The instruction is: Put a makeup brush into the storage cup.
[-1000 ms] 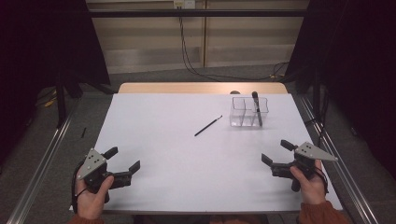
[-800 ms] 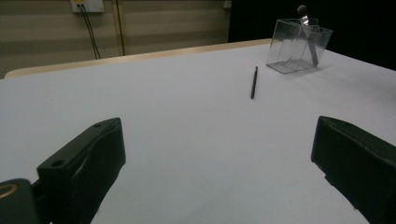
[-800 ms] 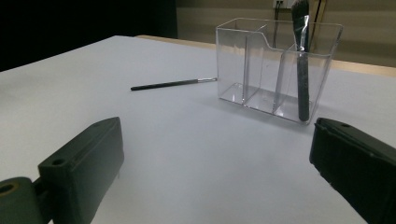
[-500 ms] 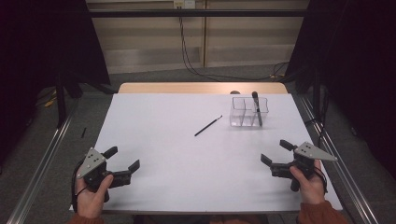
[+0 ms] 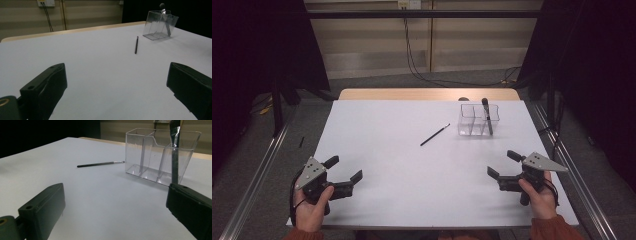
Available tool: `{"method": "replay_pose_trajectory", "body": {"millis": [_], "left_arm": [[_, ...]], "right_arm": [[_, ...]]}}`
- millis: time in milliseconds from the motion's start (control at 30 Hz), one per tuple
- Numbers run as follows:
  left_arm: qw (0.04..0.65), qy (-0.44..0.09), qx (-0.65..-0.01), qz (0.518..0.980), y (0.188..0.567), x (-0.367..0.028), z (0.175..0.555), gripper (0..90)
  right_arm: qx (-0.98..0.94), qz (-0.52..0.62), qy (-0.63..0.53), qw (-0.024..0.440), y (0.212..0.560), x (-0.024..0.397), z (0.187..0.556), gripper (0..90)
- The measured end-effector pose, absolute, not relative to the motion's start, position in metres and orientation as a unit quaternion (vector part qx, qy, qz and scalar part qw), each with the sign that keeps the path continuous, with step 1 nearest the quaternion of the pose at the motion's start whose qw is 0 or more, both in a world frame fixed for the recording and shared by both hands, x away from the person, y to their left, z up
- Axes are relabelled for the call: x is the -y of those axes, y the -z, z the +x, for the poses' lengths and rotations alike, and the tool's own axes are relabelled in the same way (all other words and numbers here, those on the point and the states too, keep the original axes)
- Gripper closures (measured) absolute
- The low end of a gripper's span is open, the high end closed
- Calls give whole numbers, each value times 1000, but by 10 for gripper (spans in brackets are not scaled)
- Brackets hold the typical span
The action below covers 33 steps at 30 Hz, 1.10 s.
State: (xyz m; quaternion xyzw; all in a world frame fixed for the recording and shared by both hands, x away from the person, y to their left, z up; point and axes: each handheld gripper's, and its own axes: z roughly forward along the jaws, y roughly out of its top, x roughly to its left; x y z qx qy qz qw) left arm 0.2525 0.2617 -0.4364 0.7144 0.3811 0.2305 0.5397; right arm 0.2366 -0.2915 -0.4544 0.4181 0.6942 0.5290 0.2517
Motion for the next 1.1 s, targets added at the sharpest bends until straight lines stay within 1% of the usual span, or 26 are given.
{"method": "replay_pose_trajectory", "body": {"millis": [167,333,467,667,1100], "left_arm": [[540,-233,-382,713,436,-263,252,25],[538,-235,-381,714,436,-264,253,25],[539,-235,-379,715,436,-264,253,25],[540,-234,-378,714,436,-264,252,25],[540,-234,-379,714,436,-264,253,25]], "right_arm": [[-700,405,-531,253,450,283,244,19],[-707,390,-538,243,445,270,252,18],[-713,379,-542,232,440,259,263,17],[-718,361,-549,229,432,241,279,17],[-738,341,-542,215,432,209,311,22]]}}
